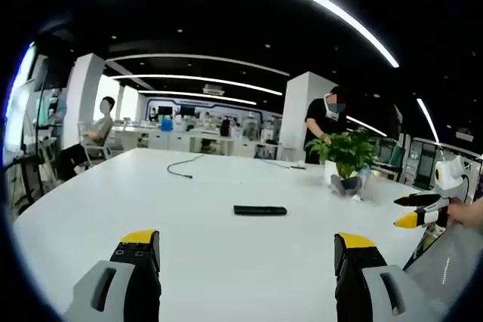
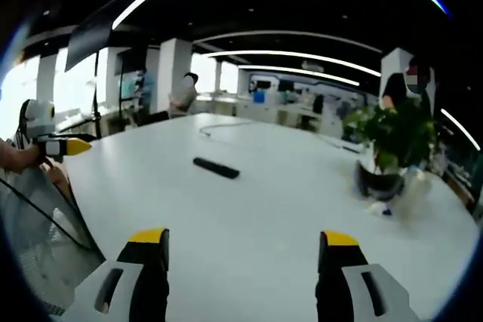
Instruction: Press the specified remote control buttons in sequence, fully releasing each button before pressing the next.
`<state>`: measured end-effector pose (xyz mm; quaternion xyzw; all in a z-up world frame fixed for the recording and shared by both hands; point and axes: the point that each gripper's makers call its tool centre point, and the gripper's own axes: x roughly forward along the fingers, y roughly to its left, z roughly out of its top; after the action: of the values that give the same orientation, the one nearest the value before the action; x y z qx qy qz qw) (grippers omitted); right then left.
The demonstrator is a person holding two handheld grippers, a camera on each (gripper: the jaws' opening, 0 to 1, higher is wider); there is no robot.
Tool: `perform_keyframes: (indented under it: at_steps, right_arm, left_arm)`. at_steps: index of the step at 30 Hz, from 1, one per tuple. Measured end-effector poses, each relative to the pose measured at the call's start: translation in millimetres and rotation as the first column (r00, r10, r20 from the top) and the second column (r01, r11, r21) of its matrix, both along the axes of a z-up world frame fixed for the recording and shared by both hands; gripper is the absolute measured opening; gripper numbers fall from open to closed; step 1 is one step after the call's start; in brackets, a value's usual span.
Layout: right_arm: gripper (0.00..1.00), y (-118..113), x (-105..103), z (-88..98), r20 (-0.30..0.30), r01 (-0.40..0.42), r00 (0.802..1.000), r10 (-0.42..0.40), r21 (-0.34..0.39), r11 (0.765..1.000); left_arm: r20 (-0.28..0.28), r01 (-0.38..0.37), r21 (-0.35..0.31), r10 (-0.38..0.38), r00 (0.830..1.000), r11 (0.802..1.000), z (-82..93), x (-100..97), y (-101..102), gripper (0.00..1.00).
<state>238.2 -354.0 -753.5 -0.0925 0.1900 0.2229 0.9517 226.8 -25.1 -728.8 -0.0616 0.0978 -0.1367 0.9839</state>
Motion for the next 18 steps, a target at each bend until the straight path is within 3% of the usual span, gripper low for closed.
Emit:
perform_keyframes:
  at_steps: [18]
  right_arm:
    - [0.79, 2.1, -1.2, -1.8, -0.003, -0.012, 1.0, 0.012, -0.017, 1.0]
  left_arm:
    - [-0.005, 0.0, -0.001, 0.0, 1.0, 1.0, -1.5, 0.2, 0.6, 1.0]
